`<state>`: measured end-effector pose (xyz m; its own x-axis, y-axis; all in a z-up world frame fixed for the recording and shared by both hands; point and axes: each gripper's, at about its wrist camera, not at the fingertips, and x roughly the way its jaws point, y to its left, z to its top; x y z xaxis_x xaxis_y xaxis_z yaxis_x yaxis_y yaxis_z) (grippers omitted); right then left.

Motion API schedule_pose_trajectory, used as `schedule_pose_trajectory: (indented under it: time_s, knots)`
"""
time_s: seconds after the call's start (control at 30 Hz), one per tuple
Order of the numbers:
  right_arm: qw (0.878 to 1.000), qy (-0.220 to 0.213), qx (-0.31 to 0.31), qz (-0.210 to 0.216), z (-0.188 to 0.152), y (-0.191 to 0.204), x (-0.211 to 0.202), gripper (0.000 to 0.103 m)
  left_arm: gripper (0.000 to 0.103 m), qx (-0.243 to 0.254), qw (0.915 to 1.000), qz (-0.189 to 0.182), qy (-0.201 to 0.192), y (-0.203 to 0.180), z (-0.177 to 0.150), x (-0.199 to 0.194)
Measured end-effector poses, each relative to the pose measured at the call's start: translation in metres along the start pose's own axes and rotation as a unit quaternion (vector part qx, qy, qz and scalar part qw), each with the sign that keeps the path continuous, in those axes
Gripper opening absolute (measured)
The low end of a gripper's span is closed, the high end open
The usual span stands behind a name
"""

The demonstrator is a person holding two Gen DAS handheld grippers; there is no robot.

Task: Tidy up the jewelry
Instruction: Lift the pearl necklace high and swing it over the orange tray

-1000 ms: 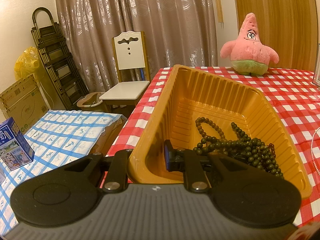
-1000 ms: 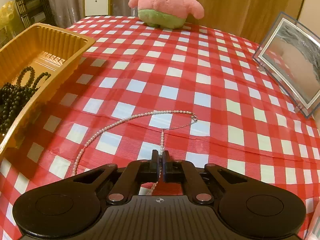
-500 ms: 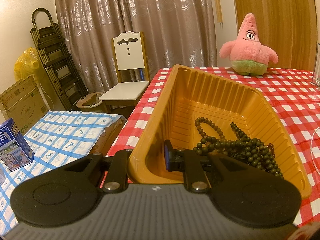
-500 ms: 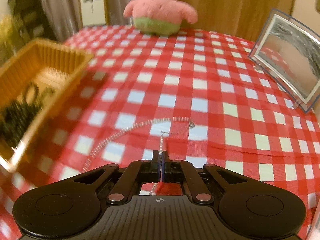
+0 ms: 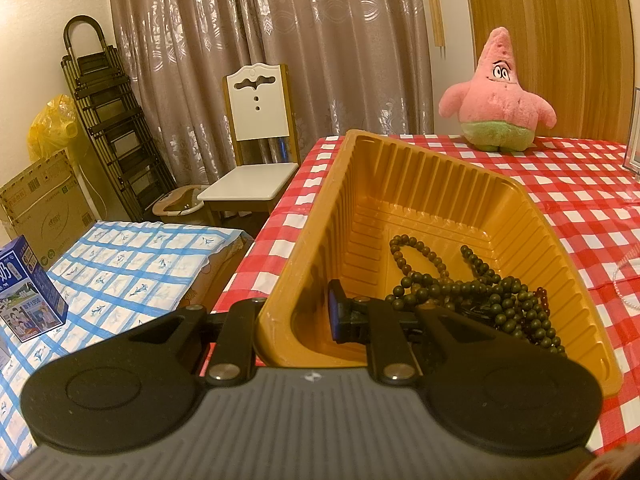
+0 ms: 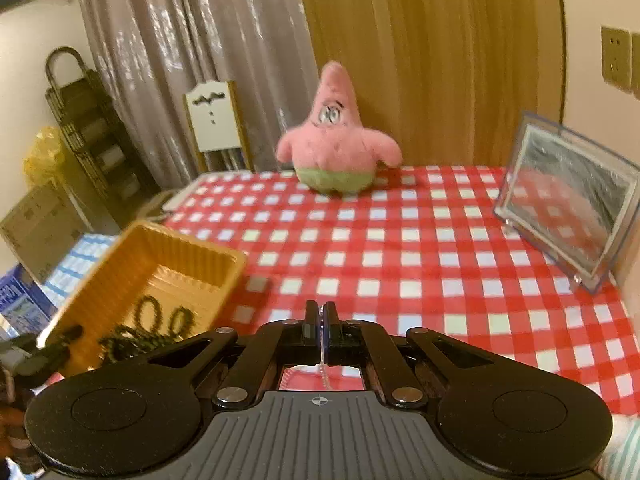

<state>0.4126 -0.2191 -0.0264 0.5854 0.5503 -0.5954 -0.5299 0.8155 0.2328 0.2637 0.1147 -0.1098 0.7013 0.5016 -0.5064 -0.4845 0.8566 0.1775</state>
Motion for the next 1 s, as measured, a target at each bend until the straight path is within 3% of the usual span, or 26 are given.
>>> schedule_pose_trajectory:
  time_s: [0.47,0.73,1.0]
  knots:
    - [0.996,-0.042,-0.031,0.073,0.042,0.046,-0.038,0.001,0.016,0.001,1.0,-0.002,-0.002,-0.004,0.002,0.0]
    - [0.985,-0.052,-0.026,0.159,0.058,0.078,-0.037,0.001,0.016,0.0,1.0,-0.002,-0.001,-0.004,0.002,0.0]
    - [0.966,-0.032,-0.035,0.255,0.064,0.143,0.001,0.001,0.016,0.0,1.0,-0.002,0.0,-0.003,0.004,-0.001]
